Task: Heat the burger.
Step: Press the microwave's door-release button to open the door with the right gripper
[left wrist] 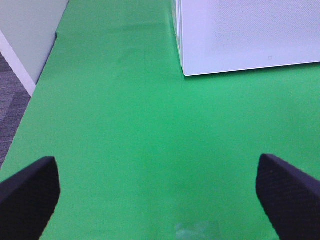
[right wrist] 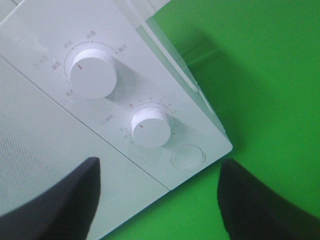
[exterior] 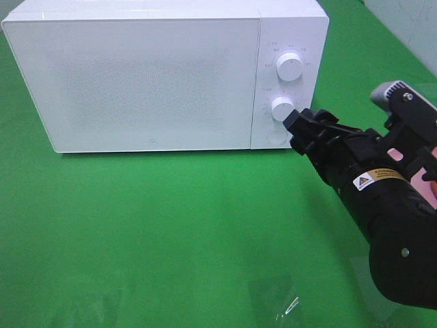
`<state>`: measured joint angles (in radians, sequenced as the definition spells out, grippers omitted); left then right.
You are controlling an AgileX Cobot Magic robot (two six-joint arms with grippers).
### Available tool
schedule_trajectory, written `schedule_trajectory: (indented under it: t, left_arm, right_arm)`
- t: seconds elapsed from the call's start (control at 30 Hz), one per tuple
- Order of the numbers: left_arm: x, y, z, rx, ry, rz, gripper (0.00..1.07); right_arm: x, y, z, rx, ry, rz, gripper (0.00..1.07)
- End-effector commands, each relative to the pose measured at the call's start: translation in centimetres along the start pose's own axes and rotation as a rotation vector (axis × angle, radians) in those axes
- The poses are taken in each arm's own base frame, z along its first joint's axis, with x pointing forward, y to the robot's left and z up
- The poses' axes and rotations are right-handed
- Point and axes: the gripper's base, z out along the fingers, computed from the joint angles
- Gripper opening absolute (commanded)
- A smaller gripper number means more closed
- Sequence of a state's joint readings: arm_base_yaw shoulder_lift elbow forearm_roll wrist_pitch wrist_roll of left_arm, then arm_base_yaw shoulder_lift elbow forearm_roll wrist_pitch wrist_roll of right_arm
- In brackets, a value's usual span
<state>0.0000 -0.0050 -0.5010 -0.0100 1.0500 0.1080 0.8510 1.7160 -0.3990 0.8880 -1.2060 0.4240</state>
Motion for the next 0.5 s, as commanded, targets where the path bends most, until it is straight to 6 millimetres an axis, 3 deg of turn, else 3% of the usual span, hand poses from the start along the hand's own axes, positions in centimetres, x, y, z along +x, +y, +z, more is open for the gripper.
schedule_trajectory:
  t: [0.03,0.13,0.17,0.2,0.3,0.37,0.5]
  left_arm:
    - [0.1,0.0,-0.3,-0.003,-0.033,-0.002,1.00]
    - [0.1,0.0,-0.3,-0.003,-0.033,-0.002,1.00]
    - [0.1,0.0,-0.3,-0.003,-0.033,-0.002,1.00]
    - [0.1,0.0,-0.3,-0.003,-0.033,-0.002,1.00]
    - [0.1,0.0,-0.3,-0.003,-0.033,-0.002,1.00]
    - [0.1,0.0,-0.3,-0.003,-0.033,-0.002,1.00]
    - [0.1,0.0,-0.3,-0.003,-0.033,-0.002,1.00]
  right_arm:
    - [-0.3,0.3,-0.1,-0.031,-0.026,0.148,0.60]
    - [-0.1,0.2,-0.1,-0.020,-0.003,0.310,0.45]
    - [-0.1,0.2,-0.1,-0.020,-0.003,0.310,0.45]
    - [0.1,0.2,-0.1,-0.010,0.013,0.383,0.37]
    - [0.1,0.2,-0.1,-0.007,0.018,0.412,0.33]
    - [0.3,0.1,-0.1,0.003,0.040,0.529,0.15]
    - [1.0,0.2,-0.1,0.026,0.111,0.669,0.02]
